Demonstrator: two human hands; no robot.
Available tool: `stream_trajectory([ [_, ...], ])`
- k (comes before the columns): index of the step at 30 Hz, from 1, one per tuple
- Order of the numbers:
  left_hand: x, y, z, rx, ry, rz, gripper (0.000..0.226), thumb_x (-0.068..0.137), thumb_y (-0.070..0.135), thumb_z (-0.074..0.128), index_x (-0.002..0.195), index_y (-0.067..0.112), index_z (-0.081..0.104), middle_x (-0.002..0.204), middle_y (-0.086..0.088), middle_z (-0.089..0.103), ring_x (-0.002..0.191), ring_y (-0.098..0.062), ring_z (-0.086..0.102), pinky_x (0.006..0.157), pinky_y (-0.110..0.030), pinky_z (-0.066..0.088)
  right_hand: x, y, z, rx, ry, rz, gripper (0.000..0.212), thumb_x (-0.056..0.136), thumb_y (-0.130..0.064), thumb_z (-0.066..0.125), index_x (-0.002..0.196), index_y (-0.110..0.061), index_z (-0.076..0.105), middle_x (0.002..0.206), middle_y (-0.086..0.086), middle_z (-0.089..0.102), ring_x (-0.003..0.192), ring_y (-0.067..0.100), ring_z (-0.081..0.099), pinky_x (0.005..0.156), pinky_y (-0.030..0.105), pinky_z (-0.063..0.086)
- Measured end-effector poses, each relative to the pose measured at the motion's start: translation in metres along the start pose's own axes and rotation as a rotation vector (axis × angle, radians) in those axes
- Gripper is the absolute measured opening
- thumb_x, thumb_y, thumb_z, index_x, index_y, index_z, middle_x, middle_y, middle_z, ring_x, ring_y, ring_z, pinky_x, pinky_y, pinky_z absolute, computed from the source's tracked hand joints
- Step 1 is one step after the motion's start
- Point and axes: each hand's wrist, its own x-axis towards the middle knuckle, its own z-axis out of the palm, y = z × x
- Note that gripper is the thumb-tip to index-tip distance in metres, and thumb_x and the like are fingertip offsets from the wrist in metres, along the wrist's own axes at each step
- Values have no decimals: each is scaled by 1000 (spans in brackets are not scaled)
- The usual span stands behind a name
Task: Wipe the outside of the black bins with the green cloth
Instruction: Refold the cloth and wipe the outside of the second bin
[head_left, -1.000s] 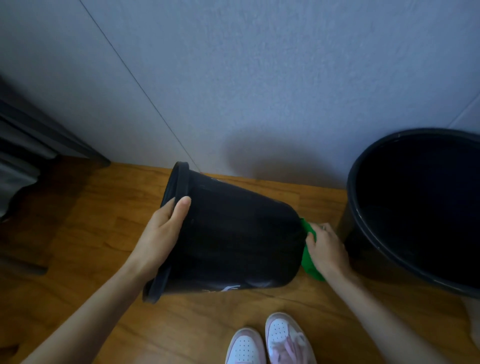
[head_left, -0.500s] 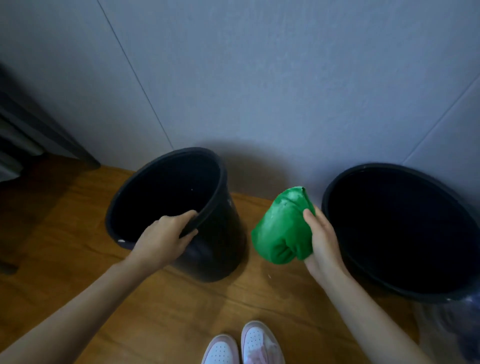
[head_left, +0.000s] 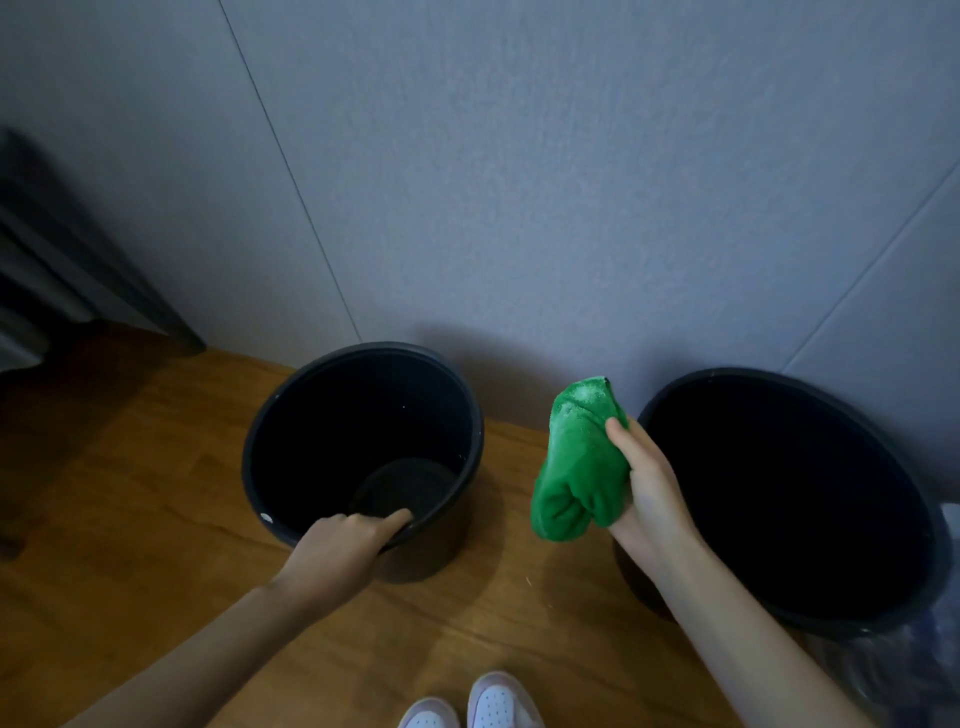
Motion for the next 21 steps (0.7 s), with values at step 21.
stream_trajectory([
  [21,49,85,-89,-2027,-105,-155,43,99,41,28,111,19,63,108,-4,71,99,-17,69,76,-33,58,-1,-21,10,-274,-20,-35,27,91,-13,54,116,-21,61,117,5,63,106,19,62,77,30,52],
])
